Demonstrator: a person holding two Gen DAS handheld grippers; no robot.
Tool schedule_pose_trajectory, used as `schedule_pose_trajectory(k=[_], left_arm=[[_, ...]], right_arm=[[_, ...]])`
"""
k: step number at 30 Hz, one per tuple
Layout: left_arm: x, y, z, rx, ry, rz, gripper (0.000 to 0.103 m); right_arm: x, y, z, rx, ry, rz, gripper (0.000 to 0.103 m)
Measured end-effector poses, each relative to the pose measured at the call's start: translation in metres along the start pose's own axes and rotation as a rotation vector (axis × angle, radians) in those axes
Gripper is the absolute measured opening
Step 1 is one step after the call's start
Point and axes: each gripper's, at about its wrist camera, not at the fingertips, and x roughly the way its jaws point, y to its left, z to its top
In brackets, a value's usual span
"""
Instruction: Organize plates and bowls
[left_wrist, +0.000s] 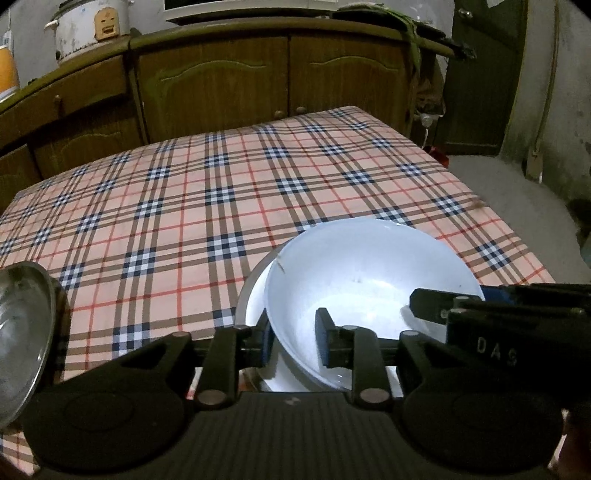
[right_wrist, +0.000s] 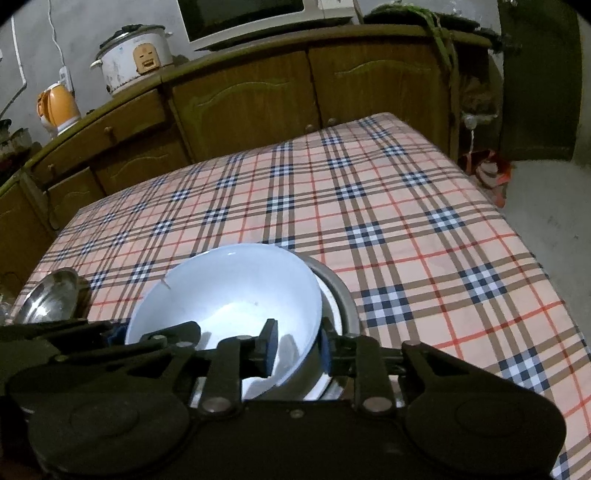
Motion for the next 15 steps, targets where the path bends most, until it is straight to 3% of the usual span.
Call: schedule_pose_trajectory(k=[6, 10, 15], left_arm=[[-0.001, 0.006, 0.002, -0.044, 0.02, -0.031, 0.027], [-0.002, 0.007, 0.003, -0.051, 0.028, -0.043, 0.027], [-0.003, 0.008, 0.003, -0.058, 0.033, -0.048, 0.027]], right_arm=[[0.001, 0.003, 0.007, -0.013, 0.059, 0.005, 0.036], [-0.001, 0.006, 0.008, -0.046, 0.059, -0.007, 0.036], [-0.007, -0.007, 0.017, 0.013, 0.04, 0.035, 0.04]])
